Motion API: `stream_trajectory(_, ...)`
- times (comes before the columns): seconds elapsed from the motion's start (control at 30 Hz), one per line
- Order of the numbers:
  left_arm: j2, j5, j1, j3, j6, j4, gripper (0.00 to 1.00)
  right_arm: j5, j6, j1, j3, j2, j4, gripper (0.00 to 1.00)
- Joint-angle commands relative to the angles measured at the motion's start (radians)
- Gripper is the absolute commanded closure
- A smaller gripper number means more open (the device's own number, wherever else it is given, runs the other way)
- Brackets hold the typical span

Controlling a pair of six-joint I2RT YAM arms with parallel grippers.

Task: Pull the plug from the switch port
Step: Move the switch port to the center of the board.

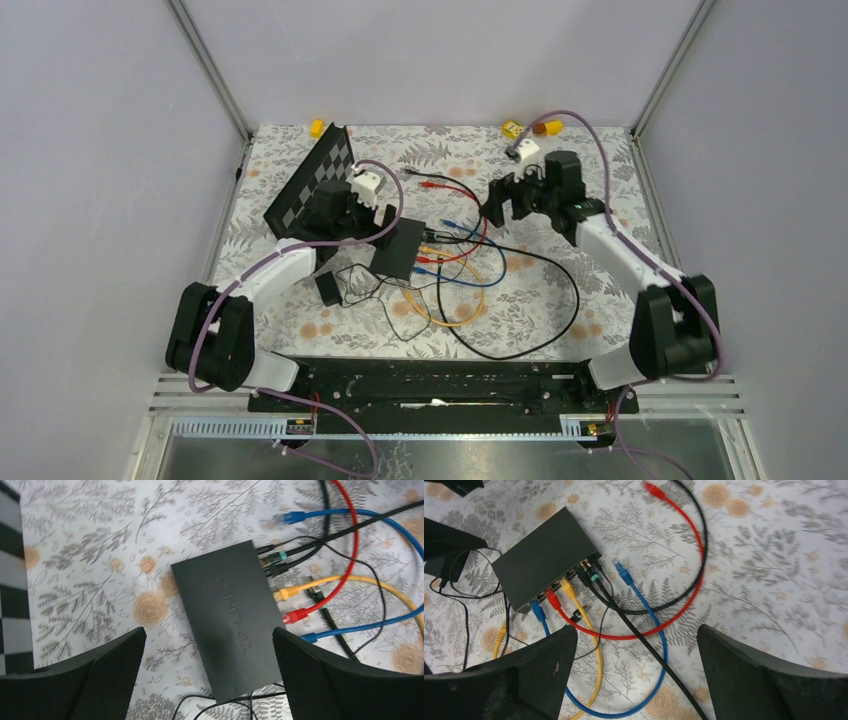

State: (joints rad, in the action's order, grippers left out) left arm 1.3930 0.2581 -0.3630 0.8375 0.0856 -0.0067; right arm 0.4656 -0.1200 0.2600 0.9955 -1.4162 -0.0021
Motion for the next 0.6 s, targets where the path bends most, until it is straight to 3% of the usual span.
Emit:
stream_trajectory(0.0,0.016,0.036,0.053,-0.024,-0.067,0.040,0.02,0.047,-0.036,0.094,0.157,-0.171,-0.087,0.08)
stream_trajectory(0.23,0.020,0.054,0.067,-0.048,-0.047,0.043,0.02,0.003,-0.072,0.211,0.359,-0.467,-0.179,0.27)
stream_trajectory(0.4,0.032,0.069,0.068,-0.067,-0.050,0.072,0.02,-0.066,-0.079,0.243,0.459,-0.583,-0.211,0.34)
stream_trajectory(0.57,0.057,0.084,0.068,-0.066,-0.058,0.080,0.02,-0.178,-0.106,0.255,0.513,-0.652,-0.229,0.35)
